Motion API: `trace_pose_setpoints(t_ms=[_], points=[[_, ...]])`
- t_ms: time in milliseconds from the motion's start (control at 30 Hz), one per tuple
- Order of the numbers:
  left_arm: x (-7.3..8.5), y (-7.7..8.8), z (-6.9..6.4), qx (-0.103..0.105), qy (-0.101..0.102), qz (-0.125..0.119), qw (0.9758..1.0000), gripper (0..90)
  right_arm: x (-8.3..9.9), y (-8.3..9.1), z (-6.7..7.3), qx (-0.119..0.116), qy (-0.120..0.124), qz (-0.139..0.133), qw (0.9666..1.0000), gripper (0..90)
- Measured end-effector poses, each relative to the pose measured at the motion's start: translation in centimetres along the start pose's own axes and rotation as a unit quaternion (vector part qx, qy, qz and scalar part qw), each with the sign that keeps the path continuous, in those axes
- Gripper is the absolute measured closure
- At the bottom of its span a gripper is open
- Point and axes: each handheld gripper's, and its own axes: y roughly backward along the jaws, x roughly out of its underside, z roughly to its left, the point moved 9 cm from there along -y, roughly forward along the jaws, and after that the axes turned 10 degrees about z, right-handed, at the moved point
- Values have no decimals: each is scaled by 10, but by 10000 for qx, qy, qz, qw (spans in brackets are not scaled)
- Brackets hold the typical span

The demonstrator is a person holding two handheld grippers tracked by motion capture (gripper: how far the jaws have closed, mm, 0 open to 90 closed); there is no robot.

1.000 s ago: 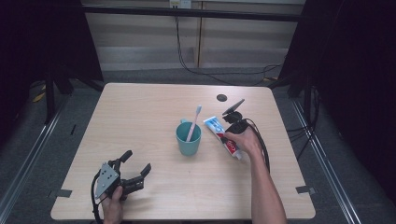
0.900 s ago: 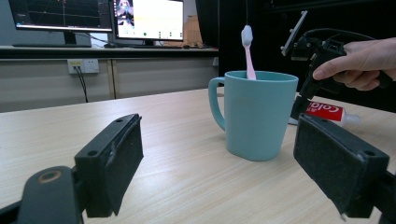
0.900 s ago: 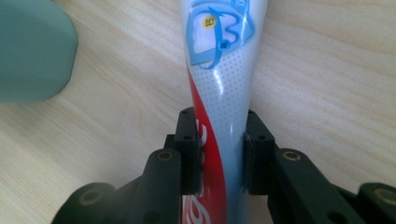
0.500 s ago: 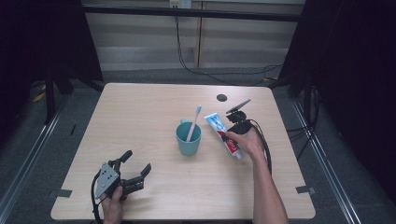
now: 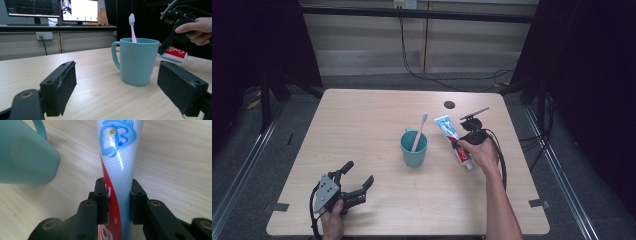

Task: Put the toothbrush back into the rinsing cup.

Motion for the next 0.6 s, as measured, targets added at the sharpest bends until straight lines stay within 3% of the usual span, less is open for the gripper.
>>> trace_pose_setpoints(t_ms=[367, 600], points=[[0, 0, 0, -4, -9, -1, 10000, 157, 0, 16, 1, -92, -110, -607, 9981, 726], [0, 0, 0, 33, -25, -2, 10000, 157, 3, 22, 2, -82, -21, -878, 9961, 726]])
